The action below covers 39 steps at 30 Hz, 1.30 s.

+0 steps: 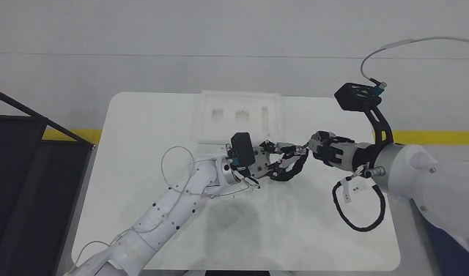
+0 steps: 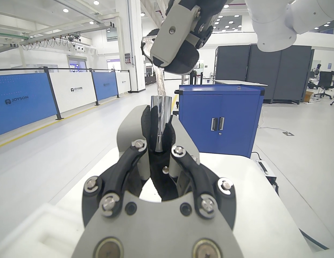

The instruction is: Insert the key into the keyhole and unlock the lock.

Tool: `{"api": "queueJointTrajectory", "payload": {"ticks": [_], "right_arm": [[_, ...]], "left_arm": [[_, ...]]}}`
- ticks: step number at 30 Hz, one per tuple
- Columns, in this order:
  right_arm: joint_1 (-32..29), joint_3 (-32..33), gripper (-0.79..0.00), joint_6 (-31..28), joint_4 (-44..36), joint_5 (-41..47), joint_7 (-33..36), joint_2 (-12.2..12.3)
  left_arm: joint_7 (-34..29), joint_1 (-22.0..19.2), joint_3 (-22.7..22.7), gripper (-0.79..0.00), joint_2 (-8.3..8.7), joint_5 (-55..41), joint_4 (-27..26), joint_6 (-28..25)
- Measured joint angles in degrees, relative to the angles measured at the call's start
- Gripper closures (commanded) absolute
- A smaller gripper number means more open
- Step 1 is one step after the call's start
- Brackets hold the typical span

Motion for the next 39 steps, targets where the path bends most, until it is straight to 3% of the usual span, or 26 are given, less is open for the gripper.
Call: {"api": "queueJointTrajectory", "payload": {"ticks": [29,30,31,32,39], "right_arm": [[4.1,-6.1,-0.009,-2.6,0.0,-8.7,7.0,-1.4],[4.2,-6.3,-0.283,-2.6,0.0,-8.7,7.0,-1.4],[4.5,-6.6,-0.699,-2.6,0.0,-8.7,7.0,-1.4],[4.6,-6.8,-0.785,-2.6,0.0,-8.7,7.0,-1.4],[6.4,-6.7,-0.785,-1.9,0.0,-7.3,6.3,-1.0]], "left_arm": [[-2.2,-0.4,-1.1,0.000,-0.49,3.0,-0.7,-1.8],[-2.2,-0.4,-1.1,0.000,-0.49,3.0,-0.7,-1.8],[-2.3,-0.4,-1.2,0.000,-0.50,3.1,-0.6,-1.9],[-2.4,-0.4,-1.3,0.000,-0.51,3.1,-0.6,-2.0],[-3.6,-0.7,-2.2,0.000,-0.32,3.4,-0.8,-3.6]]}}
